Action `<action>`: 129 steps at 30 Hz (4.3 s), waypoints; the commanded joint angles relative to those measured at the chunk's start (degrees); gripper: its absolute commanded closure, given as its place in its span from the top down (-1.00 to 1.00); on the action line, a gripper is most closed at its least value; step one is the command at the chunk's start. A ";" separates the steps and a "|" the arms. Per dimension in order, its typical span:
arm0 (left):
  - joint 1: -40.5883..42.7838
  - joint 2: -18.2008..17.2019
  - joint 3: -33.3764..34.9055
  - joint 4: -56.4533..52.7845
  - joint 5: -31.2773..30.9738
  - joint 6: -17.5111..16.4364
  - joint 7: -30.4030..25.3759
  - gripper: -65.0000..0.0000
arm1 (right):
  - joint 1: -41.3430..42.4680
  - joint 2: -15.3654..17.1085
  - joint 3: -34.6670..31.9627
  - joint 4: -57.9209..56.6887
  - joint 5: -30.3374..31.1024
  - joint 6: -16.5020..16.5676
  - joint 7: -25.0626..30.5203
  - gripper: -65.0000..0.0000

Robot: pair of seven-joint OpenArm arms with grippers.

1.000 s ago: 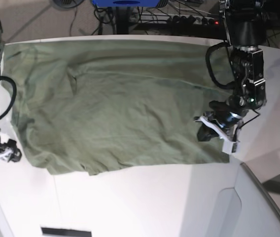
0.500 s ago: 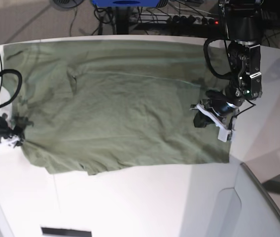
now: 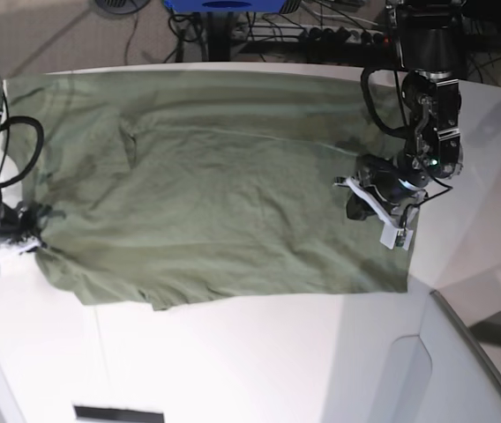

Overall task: Layout the t-shirt on the table in an organized manner, then fold the t-shirt properly
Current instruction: 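Move the right gripper along the shirt side and pinch the fabric, then move the left gripper along the shirt side and pinch the fabric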

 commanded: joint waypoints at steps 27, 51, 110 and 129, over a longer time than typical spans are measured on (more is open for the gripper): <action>-0.85 -0.15 -0.25 0.65 -0.41 -0.15 -1.15 -1.00 | -21.99 -10.58 8.31 56.76 1.04 0.25 -39.25 -1.00; -0.85 -0.33 -0.25 0.65 -0.41 -0.15 -1.15 -1.00 | -11.62 -11.37 7.61 48.94 -5.91 -4.41 -41.09 0.09; -12.46 -5.51 -13.70 -21.60 -0.41 -0.24 -13.99 1.00 | -7.04 -14.01 8.22 44.89 -10.48 -4.32 -35.91 -1.00; -16.85 -5.87 -13.09 -31.79 -0.32 -0.24 -17.59 -1.00 | -7.31 -14.09 8.22 44.81 -10.48 -4.32 -35.91 -1.00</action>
